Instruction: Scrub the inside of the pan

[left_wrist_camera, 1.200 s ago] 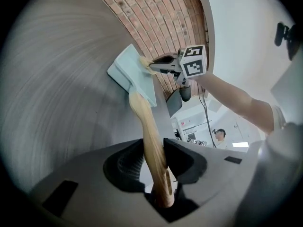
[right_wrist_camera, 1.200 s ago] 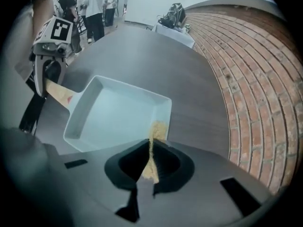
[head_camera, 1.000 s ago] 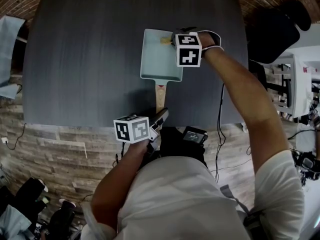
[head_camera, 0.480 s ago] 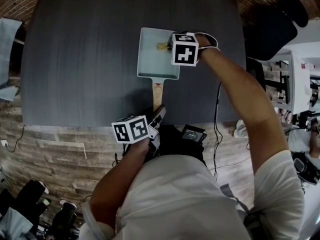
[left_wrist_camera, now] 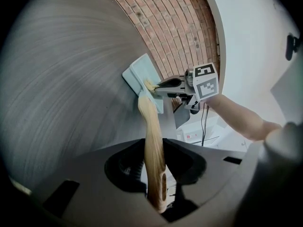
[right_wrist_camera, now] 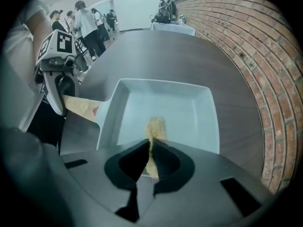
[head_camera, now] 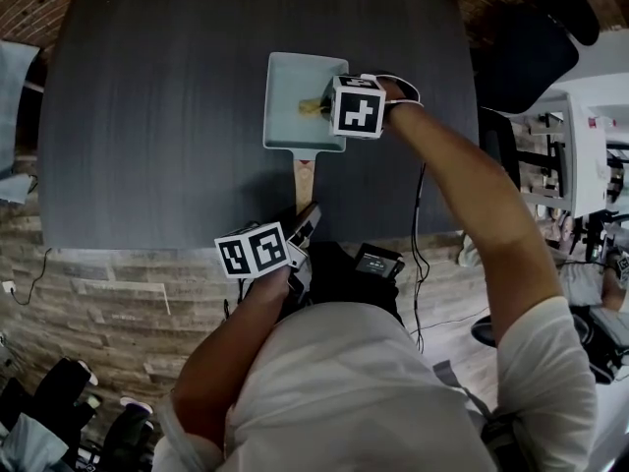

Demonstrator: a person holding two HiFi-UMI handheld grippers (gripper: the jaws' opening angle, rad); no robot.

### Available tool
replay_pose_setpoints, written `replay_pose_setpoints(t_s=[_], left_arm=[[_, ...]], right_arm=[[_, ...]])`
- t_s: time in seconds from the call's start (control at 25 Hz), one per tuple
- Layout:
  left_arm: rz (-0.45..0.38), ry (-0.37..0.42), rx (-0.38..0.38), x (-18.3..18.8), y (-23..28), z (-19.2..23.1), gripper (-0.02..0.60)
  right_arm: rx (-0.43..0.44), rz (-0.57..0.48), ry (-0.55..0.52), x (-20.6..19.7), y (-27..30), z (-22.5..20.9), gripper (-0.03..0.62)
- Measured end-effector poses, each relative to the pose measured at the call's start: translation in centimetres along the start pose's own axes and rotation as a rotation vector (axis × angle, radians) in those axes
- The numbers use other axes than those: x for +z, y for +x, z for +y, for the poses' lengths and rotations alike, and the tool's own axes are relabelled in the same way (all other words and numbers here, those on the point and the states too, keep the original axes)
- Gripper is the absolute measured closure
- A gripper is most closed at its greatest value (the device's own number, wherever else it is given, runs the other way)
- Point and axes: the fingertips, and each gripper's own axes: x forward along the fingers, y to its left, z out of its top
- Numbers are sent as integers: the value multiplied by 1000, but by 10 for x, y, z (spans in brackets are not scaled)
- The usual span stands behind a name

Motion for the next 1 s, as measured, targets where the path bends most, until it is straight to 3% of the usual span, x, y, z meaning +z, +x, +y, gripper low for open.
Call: replay_pose_setpoints(t_s=[0.72, 1.0], left_arm=[[-5, -6, 1, 1, 1, 0, 465], [1, -3, -2, -1, 1, -1, 465]], right_arm=[[199, -131, 275, 3, 2, 54, 560], [293, -190, 456, 5, -3, 61, 562]])
